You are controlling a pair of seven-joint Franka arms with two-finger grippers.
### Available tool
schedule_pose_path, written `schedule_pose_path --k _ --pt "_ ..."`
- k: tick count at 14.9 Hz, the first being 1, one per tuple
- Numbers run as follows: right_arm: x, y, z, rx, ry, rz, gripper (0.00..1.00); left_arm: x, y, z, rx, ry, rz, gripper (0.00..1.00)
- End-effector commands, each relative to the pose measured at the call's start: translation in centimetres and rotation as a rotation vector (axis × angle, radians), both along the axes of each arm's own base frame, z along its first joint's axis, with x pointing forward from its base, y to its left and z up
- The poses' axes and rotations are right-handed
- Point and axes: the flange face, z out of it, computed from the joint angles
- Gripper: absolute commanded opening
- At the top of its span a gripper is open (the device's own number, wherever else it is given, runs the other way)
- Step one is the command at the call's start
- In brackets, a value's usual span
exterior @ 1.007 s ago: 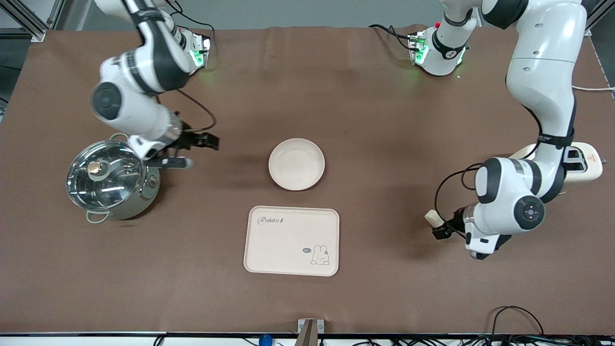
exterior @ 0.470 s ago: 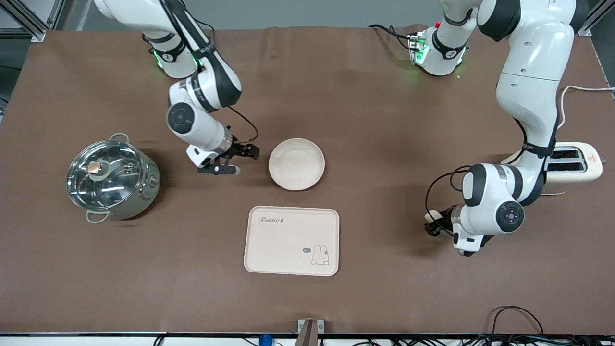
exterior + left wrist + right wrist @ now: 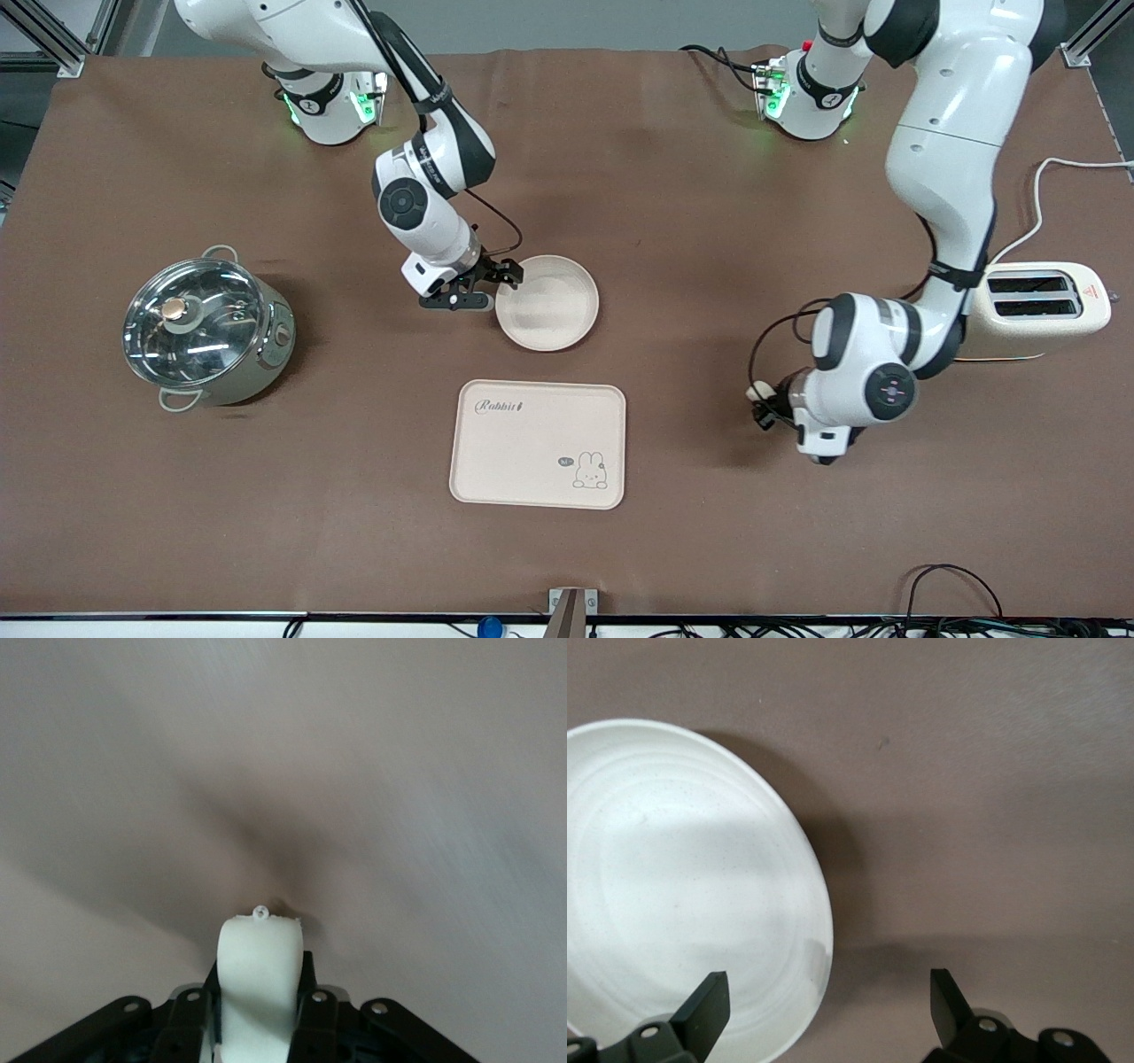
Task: Place bun in plate and plate on tray
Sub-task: 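Carry the bun over the plate with the left gripper and release it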
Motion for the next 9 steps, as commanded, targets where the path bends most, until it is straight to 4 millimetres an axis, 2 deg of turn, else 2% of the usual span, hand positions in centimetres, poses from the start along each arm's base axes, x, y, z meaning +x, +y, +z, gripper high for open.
schedule_pose_path --k 1,3,6,7,9 --pt "0.4 -0.2 -0.6 0.009 -0.008 -0.030 1.00 -2.7 -6.8 3.6 0.002 0.025 0.043 0.32" --pt "0.5 -0.2 -0.7 0.009 -0.011 -0.031 1.00 -4.9 -12.1 4.4 -0.015 0.042 0.082 0.33" --pt "0.6 -0.1 -1.0 0.011 -0.023 -0.035 1.00 -8.2 -19.1 5.2 -0.043 0.026 0.116 0.35" --pt "0.8 0.0 -1.0 0.012 -0.024 -0.035 0.98 -9.3 -21.1 4.7 -0.047 0.022 0.139 0.36" --pt "0.9 0.0 -1.0 0.013 -0.025 -0.036 0.77 -11.9 -25.3 4.0 -0.060 0.008 0.161 0.37"
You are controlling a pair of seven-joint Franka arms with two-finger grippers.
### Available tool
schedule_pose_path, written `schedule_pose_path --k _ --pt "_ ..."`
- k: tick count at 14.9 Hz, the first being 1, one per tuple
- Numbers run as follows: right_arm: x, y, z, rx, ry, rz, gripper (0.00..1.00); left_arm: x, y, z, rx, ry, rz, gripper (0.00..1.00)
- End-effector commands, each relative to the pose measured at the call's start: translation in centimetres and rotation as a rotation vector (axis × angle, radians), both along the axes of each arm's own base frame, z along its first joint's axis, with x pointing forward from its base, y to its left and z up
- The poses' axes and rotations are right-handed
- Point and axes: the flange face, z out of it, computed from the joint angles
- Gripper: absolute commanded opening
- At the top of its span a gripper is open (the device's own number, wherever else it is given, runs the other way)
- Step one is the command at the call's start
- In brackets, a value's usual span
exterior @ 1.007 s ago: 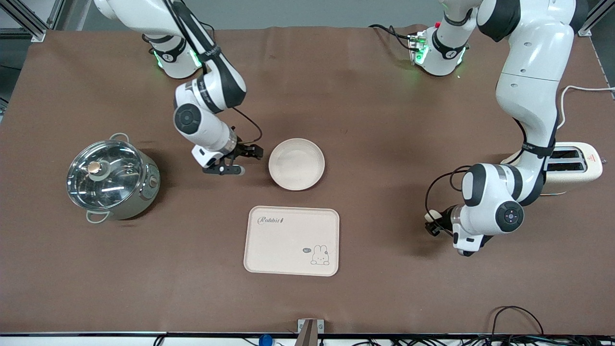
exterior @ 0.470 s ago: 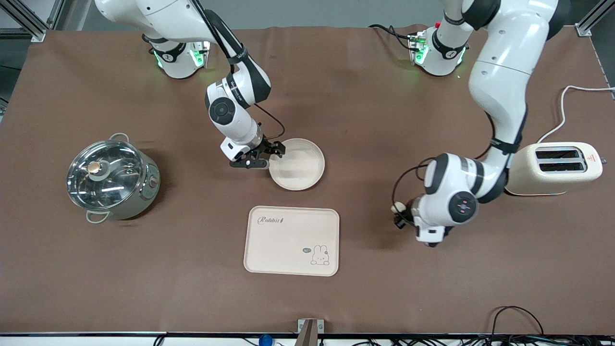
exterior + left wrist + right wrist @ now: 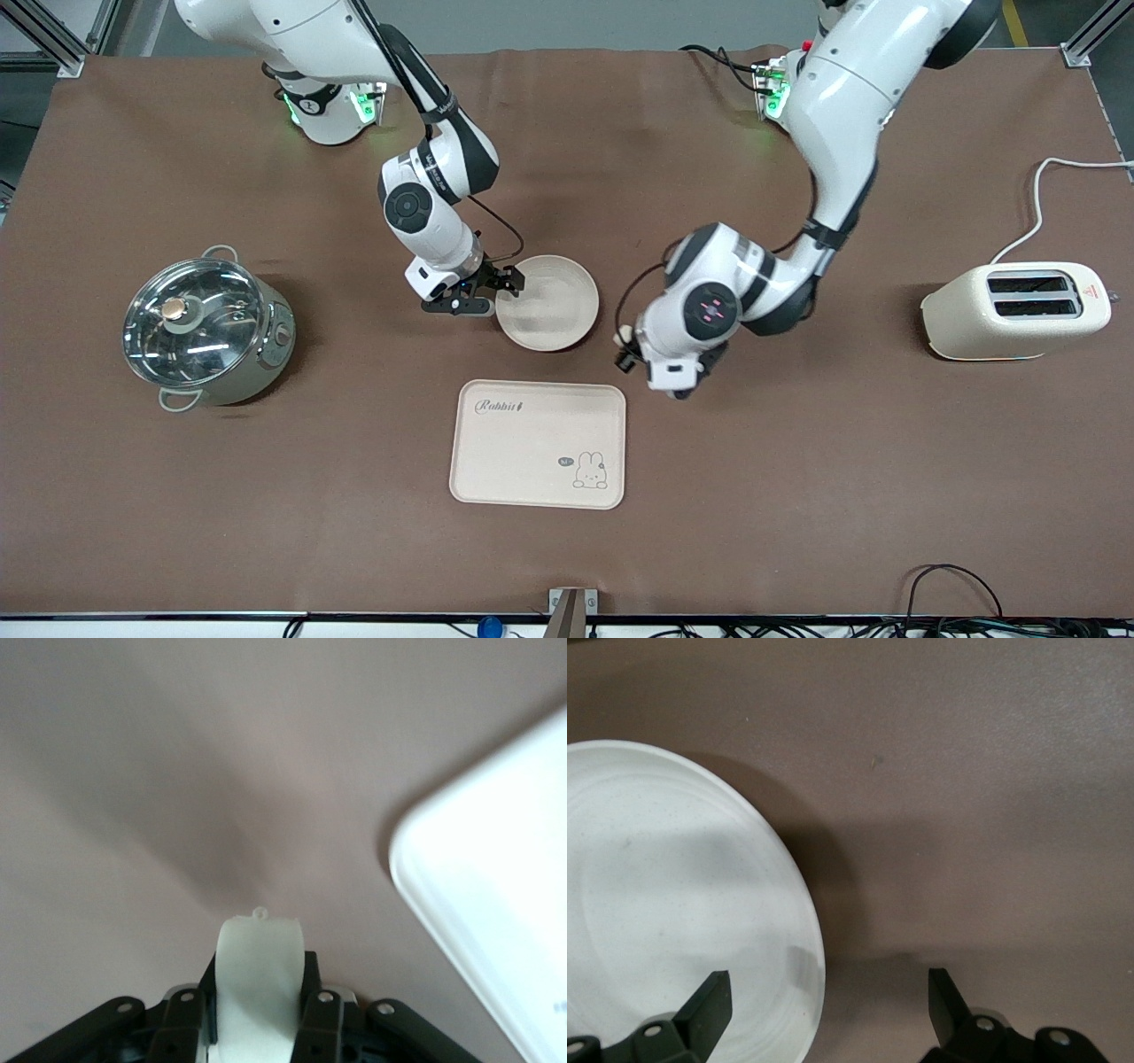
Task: Place bun in plate and plate on tray
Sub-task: 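Carry the bun over the plate with the left gripper and release it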
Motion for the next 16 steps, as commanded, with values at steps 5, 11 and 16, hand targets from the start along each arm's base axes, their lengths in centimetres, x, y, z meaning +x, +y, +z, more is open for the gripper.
schedule_pose_path --k 5,11,16 --pt "0.3 0.4 -0.7 0.009 0.002 -0.020 0.57 -5.9 -8.6 -1.1 -0.037 -0.026 0.094 0.44" --pt "0.4 0.4 -1.0 0.007 0.005 -0.021 0.18 -7.0 -10.2 -1.1 -0.061 -0.051 0.084 1.00" --pt "0.5 0.4 -1.1 0.012 -0.016 -0.025 0.02 -1.1 -7.0 8.2 -0.056 -0.184 0.090 1.00"
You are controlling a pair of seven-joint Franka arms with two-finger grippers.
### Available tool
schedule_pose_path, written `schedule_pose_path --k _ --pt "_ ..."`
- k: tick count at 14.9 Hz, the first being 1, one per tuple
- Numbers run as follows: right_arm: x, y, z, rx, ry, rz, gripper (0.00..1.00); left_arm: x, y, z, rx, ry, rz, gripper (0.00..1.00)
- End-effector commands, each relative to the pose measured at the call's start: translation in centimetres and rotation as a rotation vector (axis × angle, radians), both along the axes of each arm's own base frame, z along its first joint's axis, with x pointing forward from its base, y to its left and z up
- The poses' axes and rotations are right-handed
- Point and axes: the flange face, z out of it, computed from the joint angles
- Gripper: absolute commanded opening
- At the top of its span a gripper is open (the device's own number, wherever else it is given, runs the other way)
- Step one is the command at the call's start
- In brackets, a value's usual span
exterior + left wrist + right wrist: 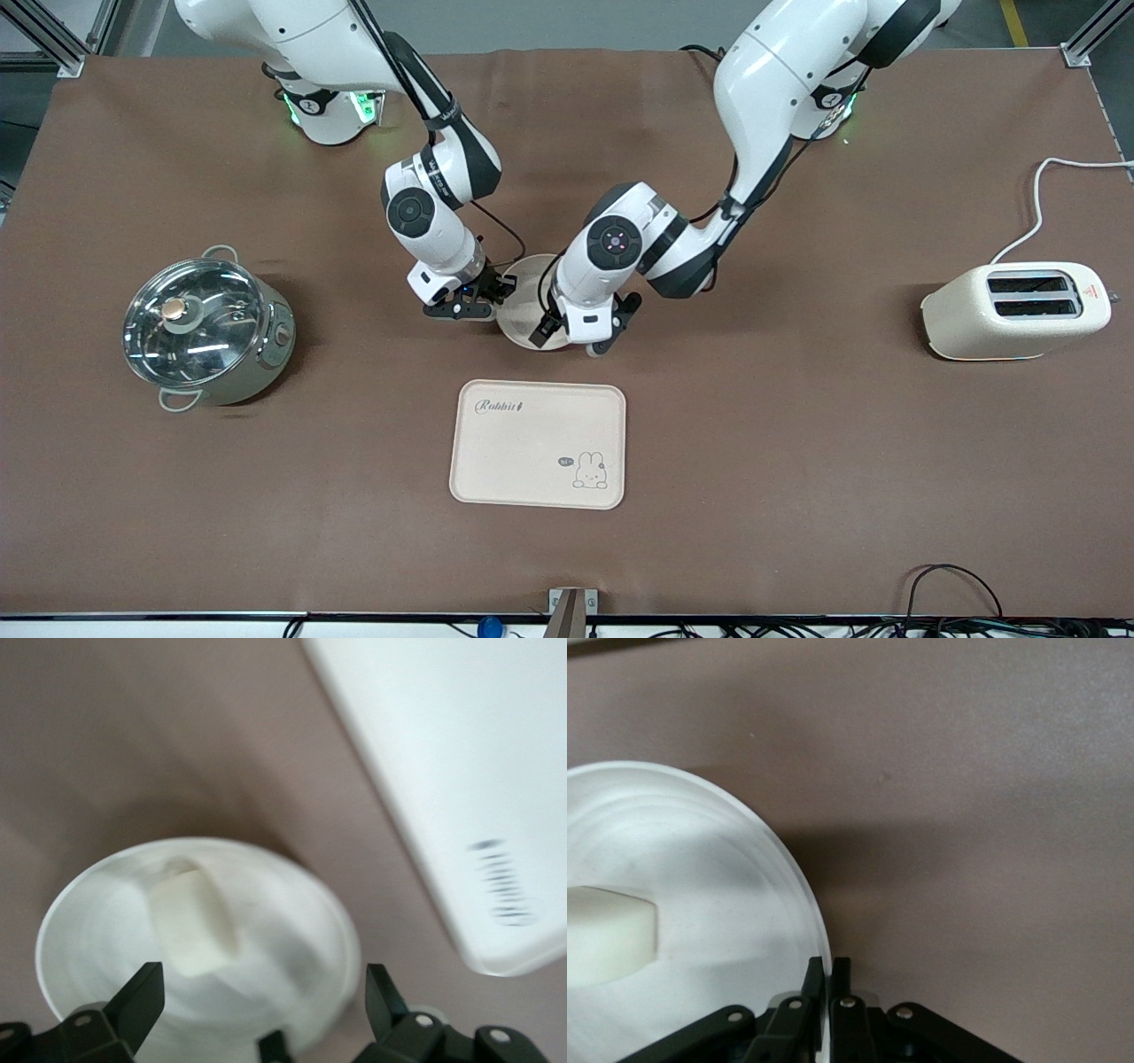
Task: Place bun in plate and plate on tray
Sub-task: 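Carry the bun over the plate with the left gripper and release it, then move the plate onto the tray with the right gripper while the left gripper withdraws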
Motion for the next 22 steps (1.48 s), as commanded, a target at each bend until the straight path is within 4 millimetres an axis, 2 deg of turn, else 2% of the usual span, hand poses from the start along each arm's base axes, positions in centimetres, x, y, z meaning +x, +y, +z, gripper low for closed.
schedule_pose_path --k 1,3,4,6,8,10,12,15,18,19,22 --pt "0.0 0.0 -0.7 0.004 0.000 -0.017 0.01 4.1 3.8 7.8 0.076 -0.105 -0.016 1.00" --pt "0.1 0.3 0.1 0.015 0.004 -0.042 0.00 6.7 8.5 11.5 0.203 -0.180 -0.120 1.00" --pt "0.2 1.0 1.0 0.030 -0.001 -0.059 0.00 8.1 11.6 14.8 0.244 -0.237 -0.202 1.00" --pt "1.9 2.5 3.5 0.070 -0.029 -0.109 0.00 10.4 17.9 19.2 0.286 -0.270 -0.316 1.00" --pt "5.4 3.7 6.3 0.117 -0.065 -0.134 0.00 11.2 23.8 23.2 0.339 -0.278 -0.456 1.00" --pt "10.1 3.2 7.1 0.138 -0.056 -0.180 0.01 11.3 28.7 26.6 0.377 -0.273 -0.557 1.00" --pt "14.6 2.5 7.8 0.155 -0.043 -0.221 0.00 10.4 32.9 30.1 0.397 -0.265 -0.647 1.00" --pt "18.8 0.2 6.2 0.159 -0.066 -0.260 0.01 7.9 36.7 34.4 0.418 -0.221 -0.794 1.00" --pt "21.3 -2.9 3.8 0.125 -0.079 -0.275 0.00 5.4 40.9 38.1 0.343 -0.221 -0.908 1.00" --pt "22.0 -3.3 3.3 0.126 -0.085 -0.278 0.00 3.9 41.5 39.1 0.339 -0.219 -0.943 1.00" --pt "23.6 -4.7 1.8 0.119 -0.095 -0.293 0.00 0.4 43.5 39.8 0.318 -0.212 -0.966 1.00"
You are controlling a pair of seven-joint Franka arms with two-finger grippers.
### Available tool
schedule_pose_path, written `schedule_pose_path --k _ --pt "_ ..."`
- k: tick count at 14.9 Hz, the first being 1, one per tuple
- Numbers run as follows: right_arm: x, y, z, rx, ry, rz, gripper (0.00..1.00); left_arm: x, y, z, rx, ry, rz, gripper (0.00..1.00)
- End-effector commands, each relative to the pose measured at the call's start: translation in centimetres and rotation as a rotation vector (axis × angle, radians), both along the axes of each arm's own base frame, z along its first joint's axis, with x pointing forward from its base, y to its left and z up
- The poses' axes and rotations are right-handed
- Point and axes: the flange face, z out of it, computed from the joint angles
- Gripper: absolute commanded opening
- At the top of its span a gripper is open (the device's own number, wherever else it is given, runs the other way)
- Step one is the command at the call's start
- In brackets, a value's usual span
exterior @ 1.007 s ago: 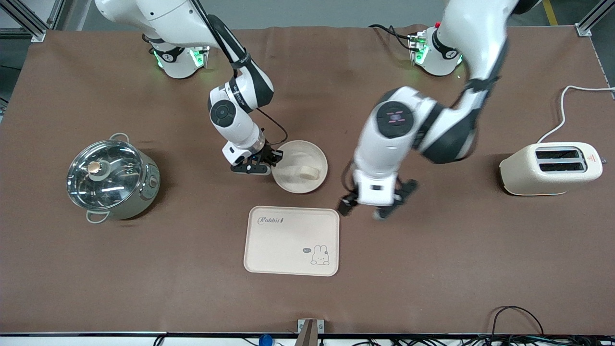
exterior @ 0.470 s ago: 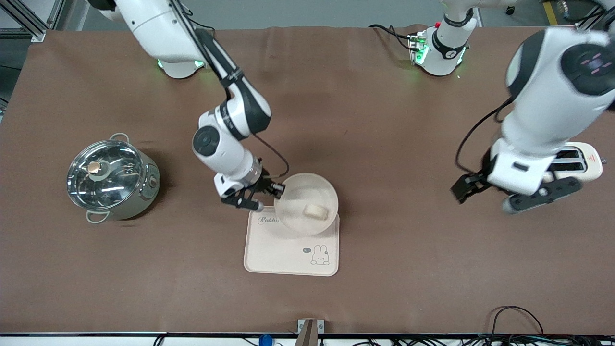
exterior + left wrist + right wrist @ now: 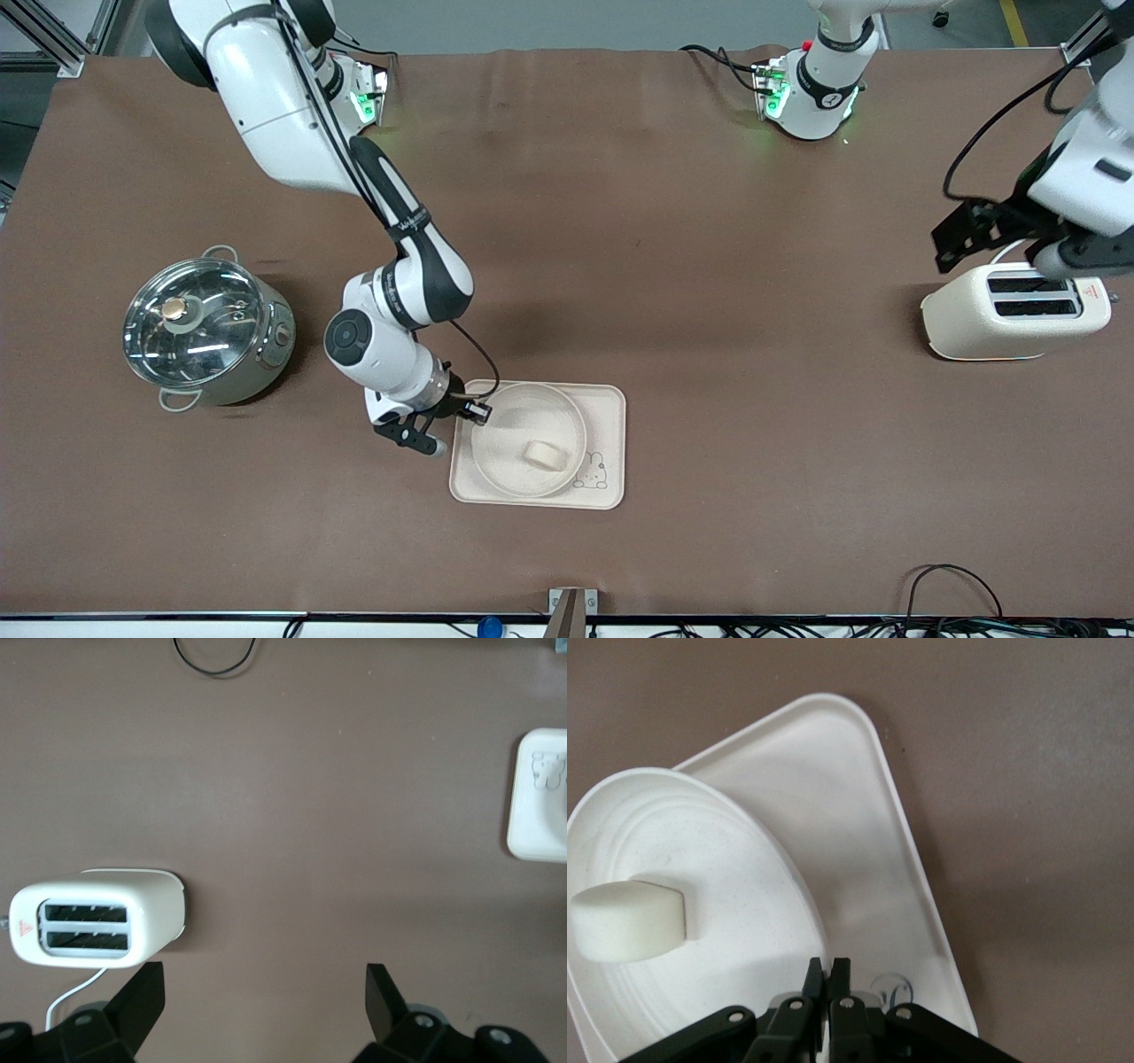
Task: Place bun in plate and plate on tray
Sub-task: 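Move the plate onto the tray with the right gripper while the left gripper withdraws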
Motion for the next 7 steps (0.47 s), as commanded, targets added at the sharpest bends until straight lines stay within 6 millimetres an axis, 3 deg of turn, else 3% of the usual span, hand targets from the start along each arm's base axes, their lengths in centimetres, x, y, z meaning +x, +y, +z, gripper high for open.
schedule_pose_path --k 1,4,7 --pt "1.7 -0.4 -0.5 0.000 -0.024 0.012 0.00 -4.4 1.4 -0.1 -0.019 0.028 -0.048 1.00" --pt "1.4 0.3 -1.0 0.000 -0.022 0.019 0.01 -7.2 1.2 -0.8 -0.022 0.053 -0.060 1.00" --pt "1.1 0.7 -1.0 -0.001 -0.023 0.021 0.01 -7.4 1.1 -0.8 -0.040 0.075 -0.059 1.00"
